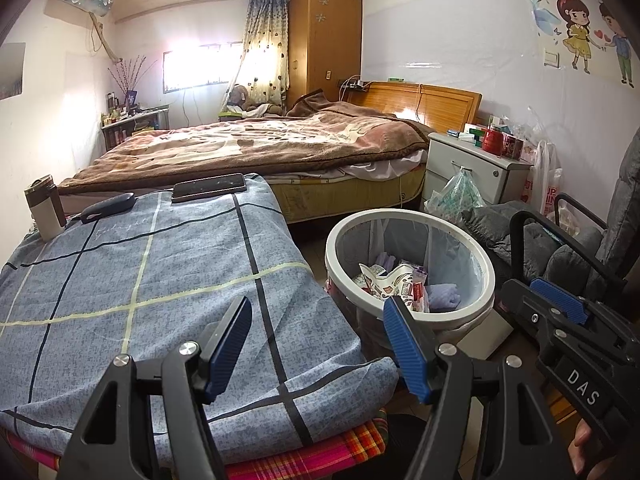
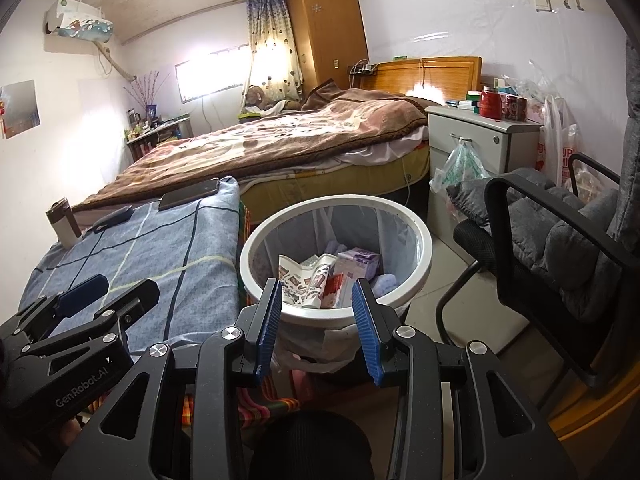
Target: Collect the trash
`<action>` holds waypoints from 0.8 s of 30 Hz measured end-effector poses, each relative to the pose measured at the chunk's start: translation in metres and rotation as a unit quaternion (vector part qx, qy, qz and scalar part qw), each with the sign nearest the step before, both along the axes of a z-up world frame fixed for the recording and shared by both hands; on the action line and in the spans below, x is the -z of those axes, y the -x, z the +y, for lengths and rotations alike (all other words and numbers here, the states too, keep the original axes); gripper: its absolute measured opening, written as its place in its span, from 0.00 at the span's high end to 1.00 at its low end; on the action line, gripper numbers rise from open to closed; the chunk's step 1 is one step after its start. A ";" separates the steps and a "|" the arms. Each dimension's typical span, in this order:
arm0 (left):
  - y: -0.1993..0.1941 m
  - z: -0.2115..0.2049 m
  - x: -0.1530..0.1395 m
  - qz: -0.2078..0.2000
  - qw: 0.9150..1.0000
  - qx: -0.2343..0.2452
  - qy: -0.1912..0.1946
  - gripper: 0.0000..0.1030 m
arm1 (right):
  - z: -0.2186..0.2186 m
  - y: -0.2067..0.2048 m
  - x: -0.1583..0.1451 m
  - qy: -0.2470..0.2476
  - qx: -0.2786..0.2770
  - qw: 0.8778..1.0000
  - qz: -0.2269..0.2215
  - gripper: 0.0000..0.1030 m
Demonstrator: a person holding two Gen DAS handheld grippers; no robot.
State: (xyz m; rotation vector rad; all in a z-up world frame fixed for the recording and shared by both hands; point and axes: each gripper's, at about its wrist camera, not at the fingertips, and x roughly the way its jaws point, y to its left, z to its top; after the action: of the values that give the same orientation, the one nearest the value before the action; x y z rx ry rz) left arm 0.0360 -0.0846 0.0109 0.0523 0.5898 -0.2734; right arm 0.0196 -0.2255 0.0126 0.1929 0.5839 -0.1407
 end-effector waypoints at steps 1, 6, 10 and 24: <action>0.000 0.000 -0.001 0.000 1.000 0.000 0.000 0.32 | 0.000 0.000 0.000 0.000 0.000 1.000 0.000 0.62; 0.001 0.000 -0.002 0.000 1.000 -0.002 0.000 0.32 | 0.001 0.002 -0.002 -0.001 0.000 1.000 -0.001 0.62; 0.001 0.001 -0.002 0.001 1.000 -0.001 0.001 0.32 | 0.001 0.002 -0.002 0.000 0.000 1.000 0.000 0.62; 0.000 -0.001 -0.001 0.005 1.000 0.000 0.005 0.32 | 0.001 0.002 -0.002 -0.001 -0.001 1.000 0.000 0.62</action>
State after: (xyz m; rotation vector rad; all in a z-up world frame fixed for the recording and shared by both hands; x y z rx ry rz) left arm 0.0365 -0.0860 0.0115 0.0413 0.5979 -0.2768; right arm 0.0179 -0.2241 0.0142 0.1947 0.5835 -0.1389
